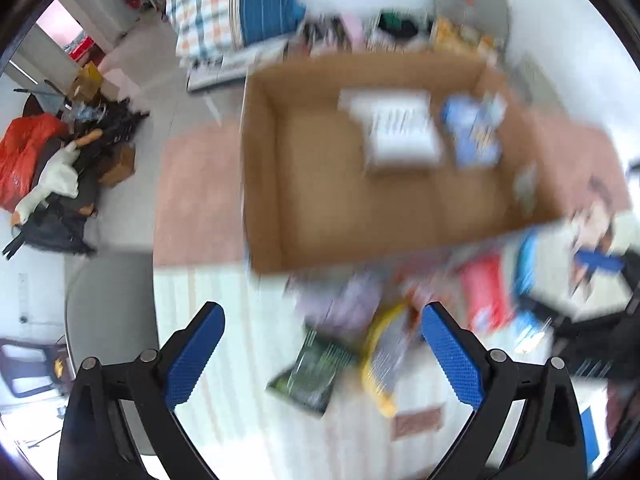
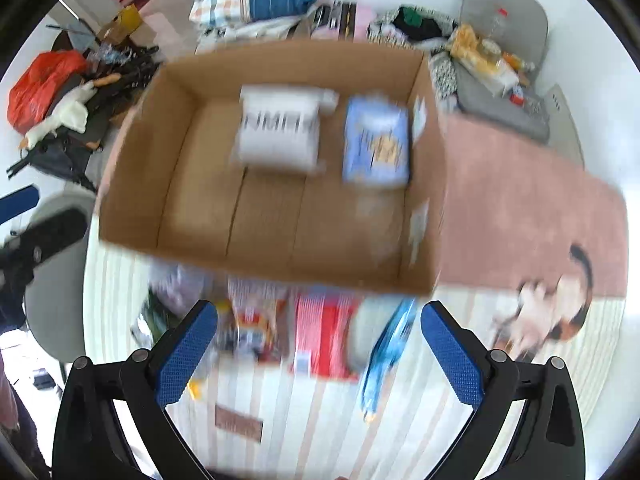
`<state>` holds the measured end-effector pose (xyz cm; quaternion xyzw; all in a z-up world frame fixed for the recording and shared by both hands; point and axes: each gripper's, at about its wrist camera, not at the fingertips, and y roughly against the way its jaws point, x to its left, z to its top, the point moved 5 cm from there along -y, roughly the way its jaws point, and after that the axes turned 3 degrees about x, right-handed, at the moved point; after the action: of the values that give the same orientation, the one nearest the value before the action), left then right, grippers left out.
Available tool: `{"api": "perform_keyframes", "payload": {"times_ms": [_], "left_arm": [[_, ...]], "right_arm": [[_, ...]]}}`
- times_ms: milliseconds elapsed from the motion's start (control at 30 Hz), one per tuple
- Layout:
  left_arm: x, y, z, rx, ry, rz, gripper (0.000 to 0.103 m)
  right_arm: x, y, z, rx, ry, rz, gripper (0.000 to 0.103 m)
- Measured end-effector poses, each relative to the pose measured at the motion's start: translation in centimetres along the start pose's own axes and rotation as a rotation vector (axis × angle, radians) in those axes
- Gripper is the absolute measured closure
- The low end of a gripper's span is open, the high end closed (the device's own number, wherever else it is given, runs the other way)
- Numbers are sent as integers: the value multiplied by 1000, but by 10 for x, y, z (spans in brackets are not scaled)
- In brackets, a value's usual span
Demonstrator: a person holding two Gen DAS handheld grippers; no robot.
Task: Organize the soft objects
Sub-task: 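Grasp the green snack bag with left gripper while right grasps red snack bag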
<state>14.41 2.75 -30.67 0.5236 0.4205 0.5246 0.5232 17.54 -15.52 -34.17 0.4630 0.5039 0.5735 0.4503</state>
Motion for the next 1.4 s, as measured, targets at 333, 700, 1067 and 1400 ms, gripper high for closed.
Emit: {"api": "perform_keyframes", "payload": {"times_ms": [333, 700, 1067, 1400], "left_arm": [[18, -120, -59, 265, 0, -65, 28], [34, -160, -71, 377, 194, -143, 64], [43, -173, -83, 384, 273, -179, 55], [27, -82, -76, 235, 225, -124, 68]], "right_arm": [[-6, -98, -35, 156, -68, -11, 16], [-1, -147, -43, 244, -78, -43, 49], [4, -152, -107, 365, -51, 23, 50], [25, -143, -114, 293, -84, 38, 56]]}}
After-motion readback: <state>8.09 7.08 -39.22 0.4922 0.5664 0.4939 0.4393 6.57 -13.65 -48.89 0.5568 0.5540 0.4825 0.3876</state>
